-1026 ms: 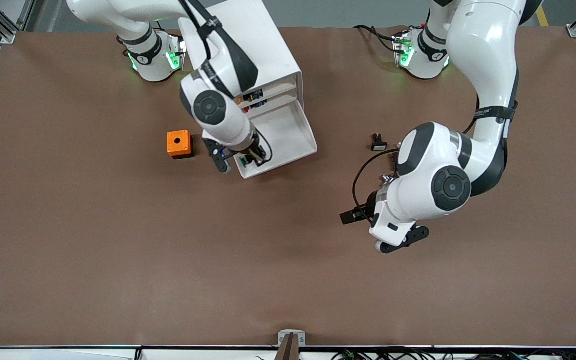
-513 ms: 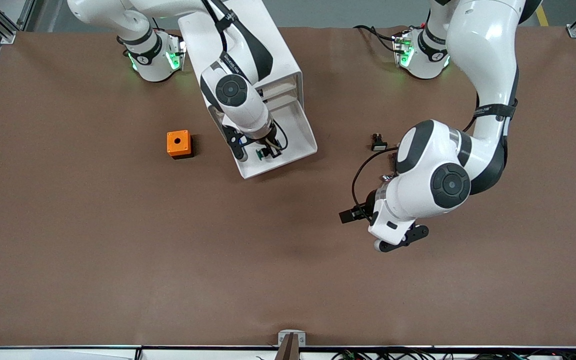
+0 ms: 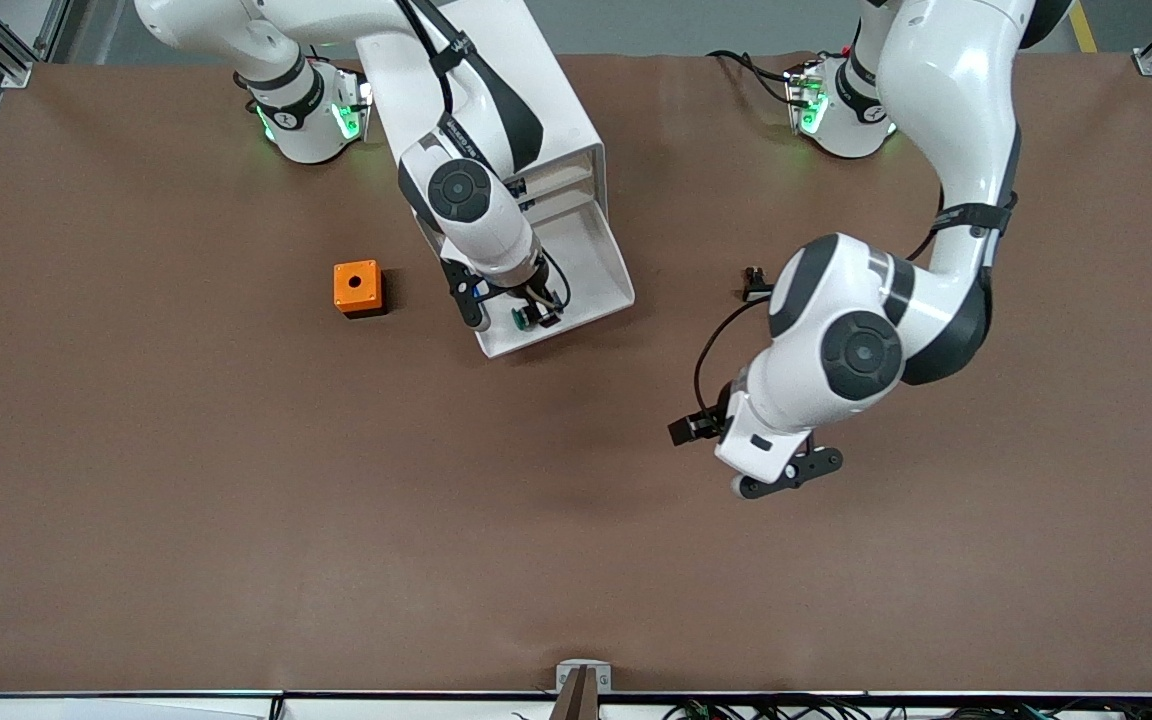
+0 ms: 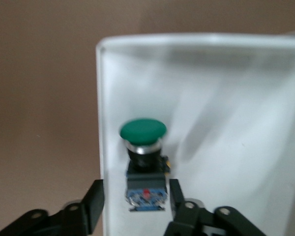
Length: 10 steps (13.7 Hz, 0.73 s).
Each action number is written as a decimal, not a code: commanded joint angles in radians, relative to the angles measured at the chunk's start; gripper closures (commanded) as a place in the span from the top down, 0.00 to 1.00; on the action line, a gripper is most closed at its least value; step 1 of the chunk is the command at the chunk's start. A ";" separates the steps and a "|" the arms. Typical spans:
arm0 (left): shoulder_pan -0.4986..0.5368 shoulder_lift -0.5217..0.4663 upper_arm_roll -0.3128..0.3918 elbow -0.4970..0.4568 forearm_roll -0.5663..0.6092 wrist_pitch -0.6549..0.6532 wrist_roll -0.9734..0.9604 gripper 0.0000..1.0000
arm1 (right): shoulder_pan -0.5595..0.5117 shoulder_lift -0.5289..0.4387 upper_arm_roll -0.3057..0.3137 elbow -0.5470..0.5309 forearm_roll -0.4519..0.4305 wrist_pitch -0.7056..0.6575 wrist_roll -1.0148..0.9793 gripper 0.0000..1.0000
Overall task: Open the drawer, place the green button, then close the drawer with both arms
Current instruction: 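Open the right gripper to drop the button into the drawer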
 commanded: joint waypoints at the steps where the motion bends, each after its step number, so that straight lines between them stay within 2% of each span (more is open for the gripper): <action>1: -0.059 -0.005 0.007 -0.033 0.083 0.051 -0.110 1.00 | -0.052 -0.052 -0.003 0.017 -0.074 -0.056 -0.014 0.91; 2: -0.071 0.004 0.005 -0.033 0.097 0.051 -0.127 1.00 | -0.088 -0.066 -0.003 0.045 -0.103 -0.106 -0.043 1.00; 5: -0.111 0.024 0.007 -0.040 0.102 0.053 -0.144 1.00 | -0.209 -0.114 -0.003 0.114 -0.113 -0.267 -0.231 1.00; 10: -0.153 0.065 0.007 -0.047 0.102 0.082 -0.233 1.00 | -0.452 -0.128 -0.003 0.241 -0.114 -0.461 -0.733 1.00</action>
